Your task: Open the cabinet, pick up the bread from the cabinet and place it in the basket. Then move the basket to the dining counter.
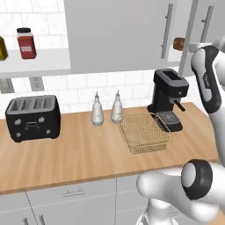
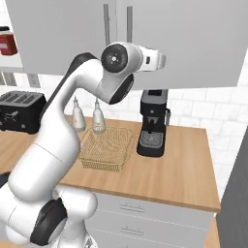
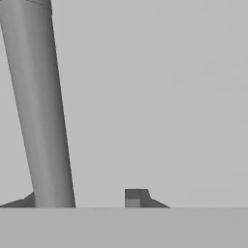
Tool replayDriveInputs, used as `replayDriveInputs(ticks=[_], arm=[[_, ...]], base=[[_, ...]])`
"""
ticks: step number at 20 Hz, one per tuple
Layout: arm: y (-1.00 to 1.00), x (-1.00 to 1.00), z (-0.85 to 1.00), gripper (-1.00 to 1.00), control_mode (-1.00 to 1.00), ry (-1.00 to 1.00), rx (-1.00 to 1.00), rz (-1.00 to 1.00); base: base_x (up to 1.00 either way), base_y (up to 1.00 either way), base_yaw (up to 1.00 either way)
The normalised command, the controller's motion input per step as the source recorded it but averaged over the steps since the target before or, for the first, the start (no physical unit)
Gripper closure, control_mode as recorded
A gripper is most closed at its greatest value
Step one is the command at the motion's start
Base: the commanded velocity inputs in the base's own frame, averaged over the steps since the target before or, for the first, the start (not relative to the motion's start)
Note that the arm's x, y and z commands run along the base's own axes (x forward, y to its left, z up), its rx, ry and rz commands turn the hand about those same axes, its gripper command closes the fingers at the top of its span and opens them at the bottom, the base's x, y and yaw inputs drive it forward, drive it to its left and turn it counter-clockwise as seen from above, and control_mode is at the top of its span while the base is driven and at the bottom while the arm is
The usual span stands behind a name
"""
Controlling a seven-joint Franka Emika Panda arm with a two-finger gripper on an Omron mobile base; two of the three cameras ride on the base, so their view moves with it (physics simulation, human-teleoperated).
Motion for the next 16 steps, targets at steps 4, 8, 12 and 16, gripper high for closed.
replayDriveInputs(ticks=[4, 8, 12, 16], arm=[[-1.0, -1.0, 0.0, 1.0, -1.0, 0.01, 0.0, 0.0], [-1.0, -1.0, 0.0, 1.0, -1.0, 0.05, 0.0, -0.04], [-1.0, -0.95, 0.0, 1.0, -1.0, 0.05, 0.0, -0.08], [-1.0, -0.92, 0.0, 1.0, -1.0, 0.02, 0.0, -0.07]], base=[[0.0, 0.0, 0.0], [0.0, 0.0, 0.0], [0.0, 0.0, 0.0], [0.0, 0.0, 0.0]])
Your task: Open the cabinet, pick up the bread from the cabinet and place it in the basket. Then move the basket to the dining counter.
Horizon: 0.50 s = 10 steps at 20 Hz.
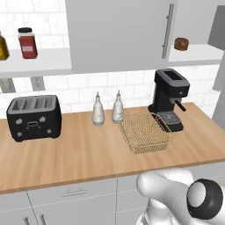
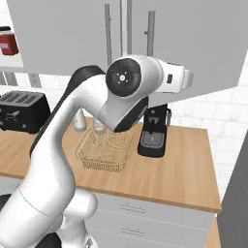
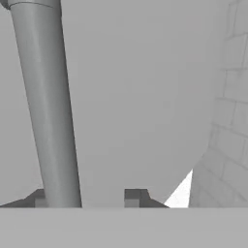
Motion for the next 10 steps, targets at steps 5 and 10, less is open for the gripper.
replayDriveInputs(ticks=[5, 10], arm=[[-1.0, -0.68, -0.07, 1.0, -1.0, 0.0, 0.0, -0.12], [-0.27, -0.84, 0.11, 1.0, -1.0, -0.19, 0.01, -0.26]], base=[[0.0, 0.0, 0.0], [0.0, 0.0, 0.0]])
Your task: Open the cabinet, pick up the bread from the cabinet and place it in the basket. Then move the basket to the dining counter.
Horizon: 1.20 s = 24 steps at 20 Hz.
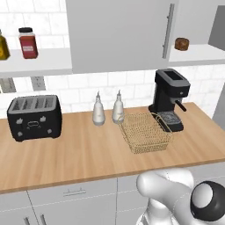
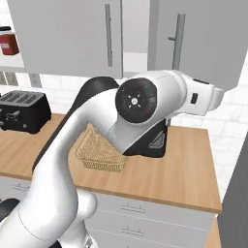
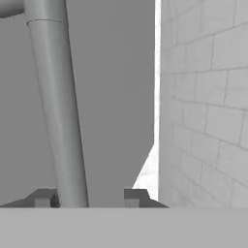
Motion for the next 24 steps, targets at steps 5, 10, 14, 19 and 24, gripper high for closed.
replayDriveInputs(ticks=[5, 10, 14, 19, 24], arm=[[1.0, -1.0, 0.24, 1.0, -1.0, -0.39, 0.02, -0.23], [1.0, -0.8, 0.01, 1.0, -1.0, -0.27, 0.0, -0.27], [1.0, -0.03, 0.0, 1.0, -1.0, -0.11, 0.0, -0.26], [1.0, 0.47, -0.22, 1.0, -1.0, 0.05, 0.1, -0.28], [0.29, 1.0, -0.15, 1.0, -1.0, 0.05, 0.24, -0.1]], base=[[0.0, 0.0, 0.0], [0.0, 0.0, 0.0], [0.0, 0.0, 0.0], [0.0, 0.0, 0.0], [0.0, 0.0, 0.0]])
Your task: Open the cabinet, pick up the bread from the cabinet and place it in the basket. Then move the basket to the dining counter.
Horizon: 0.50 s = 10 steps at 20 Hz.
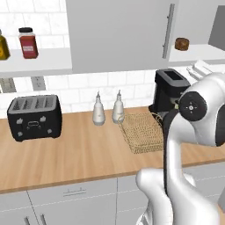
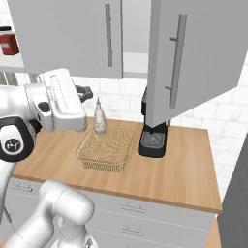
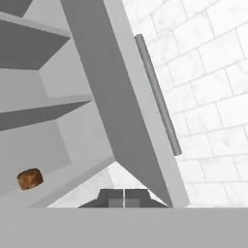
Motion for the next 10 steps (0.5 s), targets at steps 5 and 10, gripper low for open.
replayDriveInputs(ticks=[5, 10], arm=[[-0.44, 1.0, 0.0, 1.0, -1.0, 0.05, 0.27, 0.02], [-0.81, 0.97, 0.0, 1.0, -1.0, 0.01, 0.04, 0.03]], base=[[0.0, 0.0, 0.0], [0.0, 0.0, 0.0]])
